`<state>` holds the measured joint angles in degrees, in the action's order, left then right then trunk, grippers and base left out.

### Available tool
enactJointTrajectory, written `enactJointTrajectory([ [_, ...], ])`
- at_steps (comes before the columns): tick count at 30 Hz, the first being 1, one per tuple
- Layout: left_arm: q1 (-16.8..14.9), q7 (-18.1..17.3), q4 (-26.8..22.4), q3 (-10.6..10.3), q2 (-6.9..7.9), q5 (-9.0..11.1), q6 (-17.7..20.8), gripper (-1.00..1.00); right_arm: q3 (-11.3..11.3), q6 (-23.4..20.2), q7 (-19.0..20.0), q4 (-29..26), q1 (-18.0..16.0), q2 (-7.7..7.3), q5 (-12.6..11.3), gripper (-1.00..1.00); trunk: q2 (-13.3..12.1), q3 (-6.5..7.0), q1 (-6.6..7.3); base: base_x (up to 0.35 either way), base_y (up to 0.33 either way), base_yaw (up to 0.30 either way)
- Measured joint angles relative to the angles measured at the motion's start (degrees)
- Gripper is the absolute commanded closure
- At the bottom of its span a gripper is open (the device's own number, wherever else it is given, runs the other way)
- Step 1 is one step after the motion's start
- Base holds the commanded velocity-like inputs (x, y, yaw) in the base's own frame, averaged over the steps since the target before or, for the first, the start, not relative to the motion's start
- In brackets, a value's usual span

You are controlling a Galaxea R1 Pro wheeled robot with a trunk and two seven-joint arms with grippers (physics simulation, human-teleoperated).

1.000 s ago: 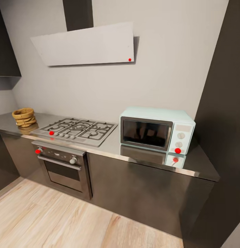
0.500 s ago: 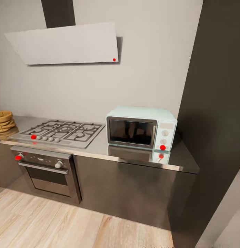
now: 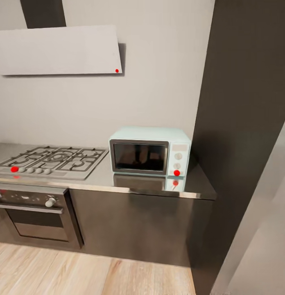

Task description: In the kitchen, take the popcorn bag from the countertop, put it into the microwave, and heat it until the popcorn is cooked so the cooked popcorn ends up inside the bag.

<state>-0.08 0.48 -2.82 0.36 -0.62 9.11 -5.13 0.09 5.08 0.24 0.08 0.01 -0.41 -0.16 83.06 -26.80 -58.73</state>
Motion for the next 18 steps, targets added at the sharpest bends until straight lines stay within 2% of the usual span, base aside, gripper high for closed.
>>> enactJointTrajectory([
  [6, 0.0, 0.0, 0.0, 0.0, 0.01, 0.0, 0.0, -1.00, 0.0, 0.0, 0.0, 0.0, 0.0, 0.06, 0.0, -1.00, 0.0, 0.00, 0.00, 0.000, 0.000, -0.198],
  [18, 0.0, 0.0, 0.0, 0.0, -0.03, 0.0, 0.0, -1.00, 0.3, -0.2, 0.0, 0.0, 0.0, -0.19, 0.1, -1.00, 0.0, 0.00, 0.00, 0.000, 0.002, -0.010],
])
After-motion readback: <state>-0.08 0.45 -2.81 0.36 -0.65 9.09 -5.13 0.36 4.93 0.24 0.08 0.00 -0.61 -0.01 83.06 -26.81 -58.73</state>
